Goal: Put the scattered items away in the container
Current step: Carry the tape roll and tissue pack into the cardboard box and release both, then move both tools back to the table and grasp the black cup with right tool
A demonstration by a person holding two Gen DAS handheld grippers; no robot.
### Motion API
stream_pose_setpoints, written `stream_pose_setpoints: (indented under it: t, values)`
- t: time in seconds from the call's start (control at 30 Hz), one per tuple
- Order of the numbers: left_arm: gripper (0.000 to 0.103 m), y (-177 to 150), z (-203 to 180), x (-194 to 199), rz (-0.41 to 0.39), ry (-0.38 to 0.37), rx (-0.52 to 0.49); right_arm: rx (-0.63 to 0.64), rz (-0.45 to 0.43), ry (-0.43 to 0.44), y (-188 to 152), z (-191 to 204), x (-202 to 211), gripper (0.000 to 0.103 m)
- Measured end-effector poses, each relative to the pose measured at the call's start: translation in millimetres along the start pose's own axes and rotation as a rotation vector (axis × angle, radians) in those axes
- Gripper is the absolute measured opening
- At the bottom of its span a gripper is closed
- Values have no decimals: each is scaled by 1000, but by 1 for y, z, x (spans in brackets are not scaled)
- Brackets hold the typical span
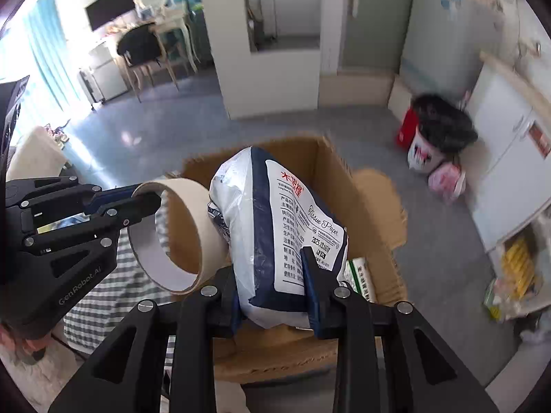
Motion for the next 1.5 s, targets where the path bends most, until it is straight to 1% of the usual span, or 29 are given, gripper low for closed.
stream_pose_setpoints:
  t: [0.1, 0.2, 0.23, 0.27, 0.3, 0.33, 0.37, 0.4, 0.43, 0.47, 0.5, 0.6, 0.73, 0.83, 0.93, 1.0, 1.07, 1.13, 1.2, 1.27, 1.33, 1.4, 1.43, 1.5]
  values:
    - [8, -5, 6, -37, 59, 7, 16, -31, 70, 4, -8, -10, -32, 28]
    - [10, -18, 13, -64, 114, 22, 34, -38, 71, 35, -5, -10, -41, 31]
    - [11, -21, 14, -70, 129, 32, 35, -28, 66, 37, -3, -8, -41, 36]
    - [16, -24, 16, -77, 147, 46, 33, -16, 59, 38, -2, -5, -40, 48]
    - [24, -25, 17, -81, 160, 52, 33, -11, 51, 34, -1, -3, -39, 56]
    - [32, -27, 17, -83, 174, 53, 36, -12, 42, 23, 0, -1, -37, 71]
    - [59, -30, 19, -81, 178, 55, 37, -14, 32, 11, 1, 0, -35, 74]
    - [86, -30, 19, -79, 171, 70, 34, -17, 22, 7, 2, 0, -33, 74]
    - [94, -28, 22, -74, 151, 89, 27, -23, 17, 13, 4, 1, -31, 74]
    - [99, -24, 21, -66, 112, 111, 10, -31, 13, 21, 5, 2, -30, 74]
    - [99, -24, 21, -59, 96, 119, -3, -41, 8, 30, 6, 2, -28, 74]
    - [99, -24, 20, -44, 80, 111, -16, -52, -13, 40, 7, 5, -16, 74]
    - [99, -24, 32, -27, 55, 116, 1, -63, -53, 58, 11, 7, 2, 74]
    - [99, -26, 37, -12, 36, 119, 13, -53, -79, 55, 14, 12, 17, 74]
    - [99, -37, 46, 10, 17, 139, 26, -28, -105, 74, 13, 27, 35, 74]
    - [99, -47, 56, 24, 6, 153, 43, 7, -126, 91, 11, 44, 48, 74]
    - [100, -62, 69, 41, 10, 169, 75, 47, -138, 107, 8, 63, 58, 74]
    - [100, -82, 89, 66, 10, 189, 130, 102, -149, 126, 6, 87, 68, 74]
    - [101, -103, 113, 97, -9, 214, 188, 161, -156, 136, 5, 112, 77, 74]
    - [103, -126, 138, 123, -9, 240, 245, 222, -157, 136, 6, 139, 83, 74]
    - [103, -151, 166, 145, -2, 286, 313, 269, -143, 137, 10, 167, 83, 74]
    - [103, -176, 195, 163, -5, 356, 382, 301, -114, 148, 15, 194, 78, 74]
    - [103, -188, 206, 169, -6, 374, 412, 322, -96, 160, 17, 211, 74, 74]
    - [103, -213, 223, 173, -8, 377, 468, 364, -73, 182, 21, 246, 65, 74]
Point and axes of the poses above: each gripper's, at about its wrist camera, not at the fingertips, and x roughly against the way its jaws point, z to its left, y to its top, the point moved 9 cm from there along -x, roughly the way its jaws point, and after that the axes turned 12 degrees about -y, right-handed, at the moved point
